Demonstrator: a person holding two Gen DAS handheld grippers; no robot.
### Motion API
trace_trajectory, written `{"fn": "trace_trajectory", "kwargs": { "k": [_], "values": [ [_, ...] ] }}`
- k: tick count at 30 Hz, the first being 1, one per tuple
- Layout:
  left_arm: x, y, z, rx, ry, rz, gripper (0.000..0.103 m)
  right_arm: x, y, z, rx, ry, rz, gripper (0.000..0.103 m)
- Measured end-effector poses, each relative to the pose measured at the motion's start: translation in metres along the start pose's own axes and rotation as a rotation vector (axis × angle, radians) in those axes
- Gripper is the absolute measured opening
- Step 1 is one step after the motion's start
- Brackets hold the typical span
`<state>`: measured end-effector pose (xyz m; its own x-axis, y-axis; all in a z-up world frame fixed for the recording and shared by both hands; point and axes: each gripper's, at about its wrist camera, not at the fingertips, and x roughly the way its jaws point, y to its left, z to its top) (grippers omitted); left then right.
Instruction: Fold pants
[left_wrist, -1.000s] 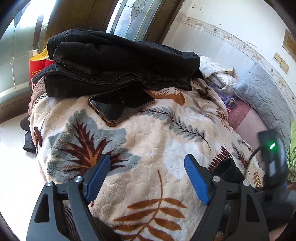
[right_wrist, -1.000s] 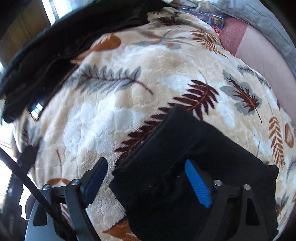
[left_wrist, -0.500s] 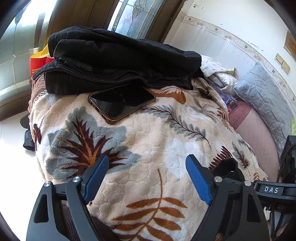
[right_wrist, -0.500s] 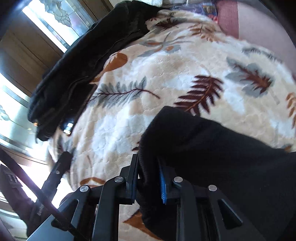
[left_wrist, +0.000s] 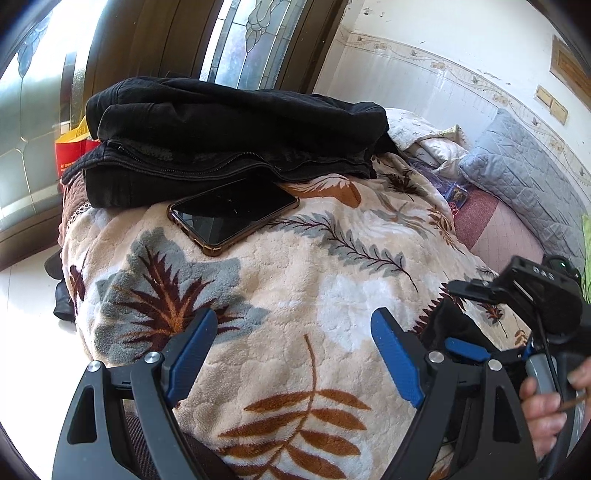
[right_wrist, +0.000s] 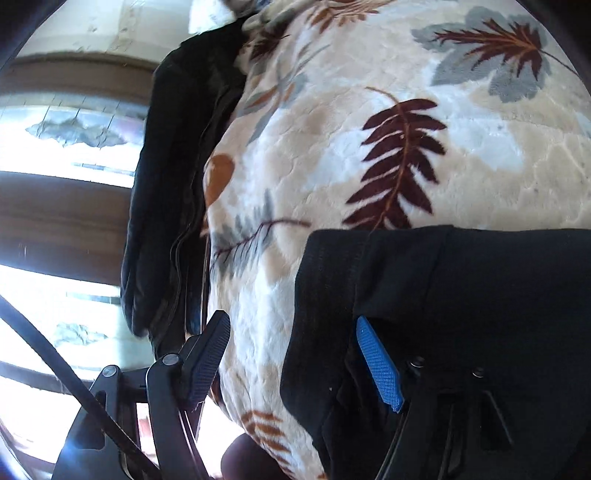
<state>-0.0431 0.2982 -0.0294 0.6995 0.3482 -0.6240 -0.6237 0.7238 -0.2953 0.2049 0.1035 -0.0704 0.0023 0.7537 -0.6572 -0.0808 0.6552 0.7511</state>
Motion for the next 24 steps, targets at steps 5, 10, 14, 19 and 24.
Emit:
{"fn": "trace_trajectory", "kwargs": {
  "k": [5,10,14,19,24],
  "values": [
    [0.0,-0.003,-0.001,0.016,-0.001,0.009,0.085,0.003,0.019,0.004,-0.046,0.013,-0.047,0.081],
    [0.0,-0.004,-0.002,0.03,-0.002,0.003,0.085,-0.048,0.028,-0.008,-0.152,-0.051,0.048,0.081],
    [0.002,-0.008,-0.004,0.036,0.01,-0.005,0.085,-0.112,-0.016,-0.008,-0.127,-0.185,-0.051,0.081],
    [0.001,-0.015,-0.008,0.074,0.016,-0.016,0.085,-0.164,-0.124,0.019,0.108,-0.321,-0.287,0.079],
    [0.001,-0.025,-0.012,0.121,0.035,-0.029,0.085,-0.23,-0.189,0.012,0.277,-0.498,-0.46,0.079]
  ]
}}
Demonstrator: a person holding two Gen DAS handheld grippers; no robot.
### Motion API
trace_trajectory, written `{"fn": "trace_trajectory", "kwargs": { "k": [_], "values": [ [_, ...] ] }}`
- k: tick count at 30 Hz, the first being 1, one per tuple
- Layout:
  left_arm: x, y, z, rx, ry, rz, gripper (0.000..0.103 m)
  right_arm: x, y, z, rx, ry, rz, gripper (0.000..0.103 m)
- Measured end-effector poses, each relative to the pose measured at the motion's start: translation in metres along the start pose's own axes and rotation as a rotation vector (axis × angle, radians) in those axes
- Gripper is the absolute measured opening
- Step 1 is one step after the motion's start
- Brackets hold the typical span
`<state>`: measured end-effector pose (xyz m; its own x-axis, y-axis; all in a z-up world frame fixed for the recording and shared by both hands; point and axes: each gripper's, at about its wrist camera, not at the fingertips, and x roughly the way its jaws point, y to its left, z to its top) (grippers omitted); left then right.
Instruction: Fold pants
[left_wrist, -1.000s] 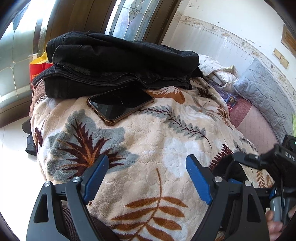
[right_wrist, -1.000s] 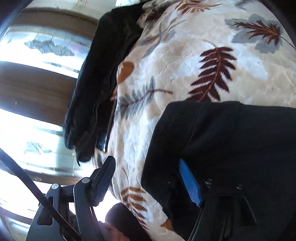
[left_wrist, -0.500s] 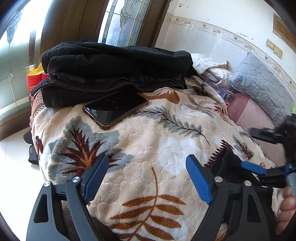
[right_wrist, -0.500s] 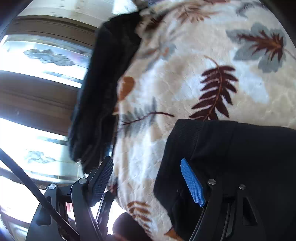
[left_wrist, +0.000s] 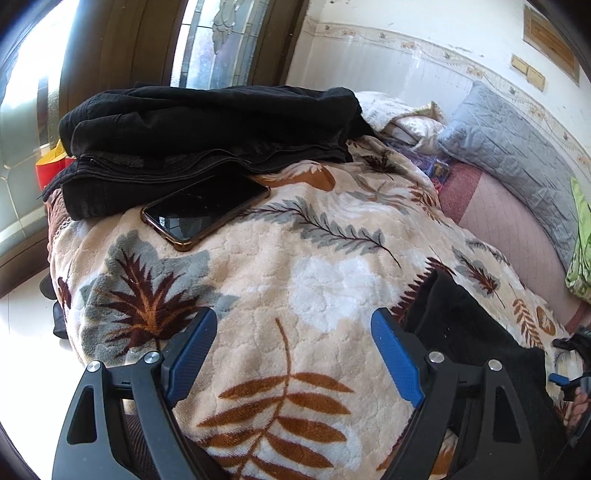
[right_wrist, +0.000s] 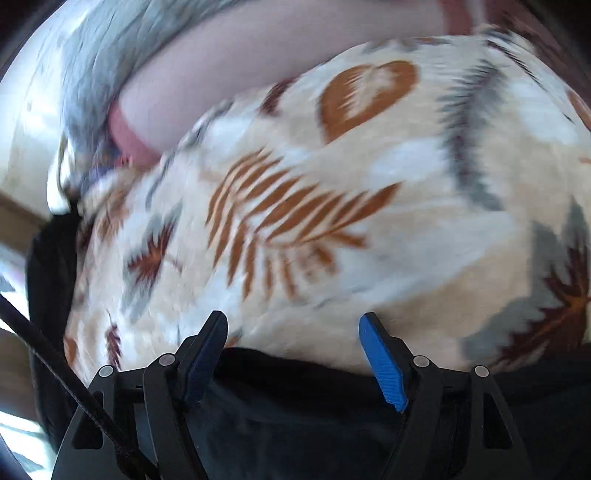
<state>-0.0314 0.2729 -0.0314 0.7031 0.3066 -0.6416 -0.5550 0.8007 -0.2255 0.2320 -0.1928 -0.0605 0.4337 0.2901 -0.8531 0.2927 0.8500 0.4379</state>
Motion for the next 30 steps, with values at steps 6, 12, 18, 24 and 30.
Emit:
{"fn": "trace_trajectory", "kwargs": {
  "k": [6,12,18,24,30],
  "values": [
    [-0.014,-0.045,-0.006,0.14,0.082,-0.105,0.085,-0.082,-0.054,-0.032,0.043,-0.08,0.155,0.079],
    [-0.032,-0.133,-0.02,0.383,0.18,-0.258,0.085,-0.151,-0.112,-0.101,0.018,-0.208,0.084,0.079],
    [-0.049,-0.22,-0.049,0.595,0.22,-0.374,0.085,-0.198,-0.174,-0.136,0.094,-0.286,0.039,0.079],
    [-0.071,-0.291,-0.077,0.757,0.235,-0.452,0.085,-0.197,-0.216,-0.15,0.169,-0.29,0.033,0.08],
    [-0.082,-0.336,-0.092,0.811,0.295,-0.532,0.085,-0.185,-0.224,-0.155,0.155,-0.285,0.037,0.08]
  ]
}}
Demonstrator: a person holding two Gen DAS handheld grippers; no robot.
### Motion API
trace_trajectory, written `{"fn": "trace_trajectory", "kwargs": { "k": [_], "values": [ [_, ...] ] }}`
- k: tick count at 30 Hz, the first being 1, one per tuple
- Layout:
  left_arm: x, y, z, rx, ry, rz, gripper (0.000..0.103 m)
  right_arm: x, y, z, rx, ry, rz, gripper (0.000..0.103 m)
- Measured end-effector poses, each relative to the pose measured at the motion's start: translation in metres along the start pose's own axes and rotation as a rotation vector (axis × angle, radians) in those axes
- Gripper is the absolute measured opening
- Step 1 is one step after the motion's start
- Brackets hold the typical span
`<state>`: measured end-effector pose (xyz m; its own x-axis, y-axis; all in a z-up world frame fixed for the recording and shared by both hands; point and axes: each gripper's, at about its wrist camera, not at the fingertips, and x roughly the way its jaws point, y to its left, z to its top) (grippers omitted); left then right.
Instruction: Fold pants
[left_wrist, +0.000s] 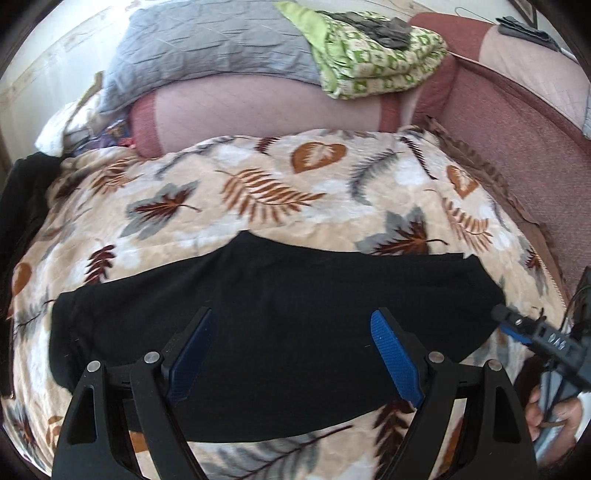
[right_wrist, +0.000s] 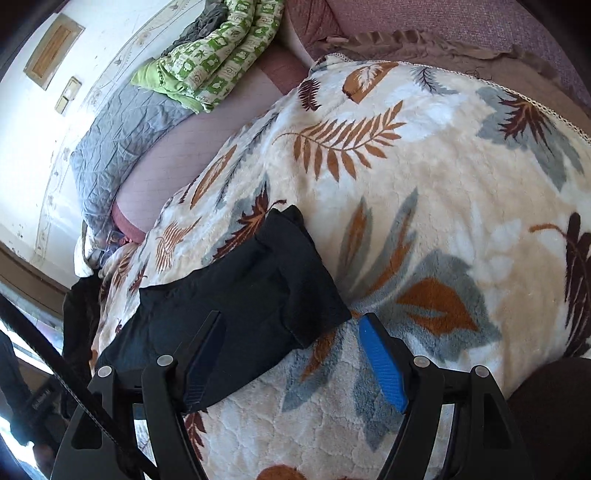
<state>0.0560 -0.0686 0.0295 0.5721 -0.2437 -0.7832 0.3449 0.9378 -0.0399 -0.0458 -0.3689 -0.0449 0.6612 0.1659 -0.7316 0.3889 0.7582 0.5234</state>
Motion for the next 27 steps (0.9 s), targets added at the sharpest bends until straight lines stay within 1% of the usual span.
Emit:
{"fn": "trace_trajectory", "kwargs": {
  "k": [4,7,11,13,15,18,20,22,27],
  "values": [
    [0.015,-0.023,0.013,0.036,0.017,-0.029,0.085,0.003,-0.001,-0.004,-0.039,-0.017,-0.017,0.08],
    [0.03,-0.042,0.023,0.07,0.049,-0.064,0.085,0.005,0.0,-0.01,-0.081,-0.037,-0.028,0.079],
    [0.051,-0.072,0.04,0.118,0.102,-0.13,0.085,0.007,0.007,-0.017,-0.15,-0.061,-0.054,0.081],
    [0.063,-0.089,0.048,0.153,0.128,-0.144,0.085,0.008,0.009,-0.018,-0.163,-0.067,-0.051,0.081],
    [0.072,-0.106,0.053,0.19,0.132,-0.129,0.085,0.01,0.008,-0.018,-0.158,-0.07,-0.041,0.081],
    [0.079,-0.124,0.058,0.236,0.118,-0.092,0.085,0.011,0.007,-0.017,-0.15,-0.077,-0.028,0.083],
    [0.083,-0.134,0.062,0.26,0.115,-0.082,0.085,0.012,0.008,-0.016,-0.148,-0.082,-0.023,0.085],
    [0.087,-0.142,0.063,0.283,0.111,-0.071,0.085,0.014,0.01,-0.017,-0.161,-0.084,-0.024,0.087],
    [0.096,-0.151,0.066,0.321,0.114,-0.055,0.085,0.018,0.015,-0.018,-0.19,-0.086,-0.028,0.089]
  ]
}}
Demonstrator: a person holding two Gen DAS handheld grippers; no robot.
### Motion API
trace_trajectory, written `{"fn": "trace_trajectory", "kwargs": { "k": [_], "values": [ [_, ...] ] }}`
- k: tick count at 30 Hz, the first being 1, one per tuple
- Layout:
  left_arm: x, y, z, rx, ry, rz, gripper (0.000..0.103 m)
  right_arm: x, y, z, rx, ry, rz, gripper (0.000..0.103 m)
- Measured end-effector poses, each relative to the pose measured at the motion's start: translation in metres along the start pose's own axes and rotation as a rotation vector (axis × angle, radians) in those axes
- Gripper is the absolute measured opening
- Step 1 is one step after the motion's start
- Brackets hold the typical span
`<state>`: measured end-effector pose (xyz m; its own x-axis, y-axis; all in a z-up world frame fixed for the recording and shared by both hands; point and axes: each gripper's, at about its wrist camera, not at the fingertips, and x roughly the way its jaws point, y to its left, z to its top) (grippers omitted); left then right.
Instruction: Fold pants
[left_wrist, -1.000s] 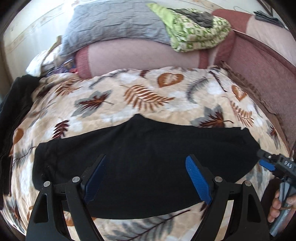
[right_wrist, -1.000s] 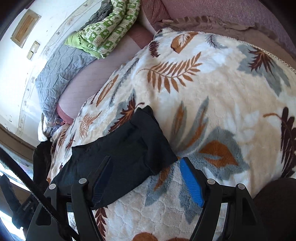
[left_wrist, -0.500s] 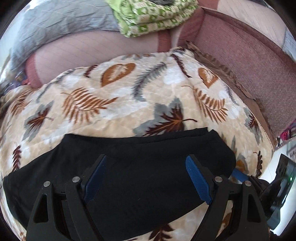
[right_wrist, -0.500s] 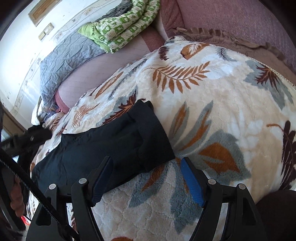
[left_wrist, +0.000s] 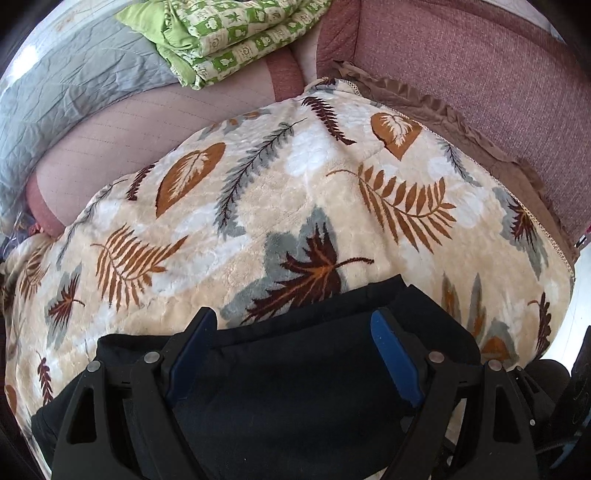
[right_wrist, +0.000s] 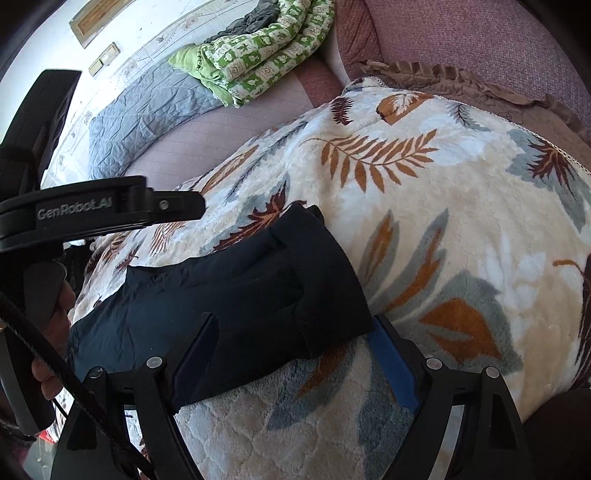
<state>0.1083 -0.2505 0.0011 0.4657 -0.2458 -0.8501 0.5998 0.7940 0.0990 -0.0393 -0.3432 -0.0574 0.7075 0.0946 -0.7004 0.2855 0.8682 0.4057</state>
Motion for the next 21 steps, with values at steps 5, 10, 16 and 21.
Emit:
{"fn": "trace_trajectory", "kwargs": {
  "k": [5,10,16,21],
  "values": [
    [0.012,-0.001,0.003,-0.002,0.023,-0.009,0.085,0.004,0.002,0.0,-0.018,-0.002,-0.005,0.09],
    [0.024,0.0,0.006,-0.01,0.05,-0.035,0.085,0.007,0.007,-0.001,-0.043,-0.006,-0.012,0.094],
    [0.036,-0.001,0.009,-0.013,0.072,-0.05,0.085,0.01,0.009,-0.001,-0.055,-0.011,-0.02,0.095],
    [0.043,-0.003,0.014,-0.01,0.091,-0.107,0.085,0.013,0.012,-0.001,-0.077,-0.016,-0.032,0.096]
  ]
}}
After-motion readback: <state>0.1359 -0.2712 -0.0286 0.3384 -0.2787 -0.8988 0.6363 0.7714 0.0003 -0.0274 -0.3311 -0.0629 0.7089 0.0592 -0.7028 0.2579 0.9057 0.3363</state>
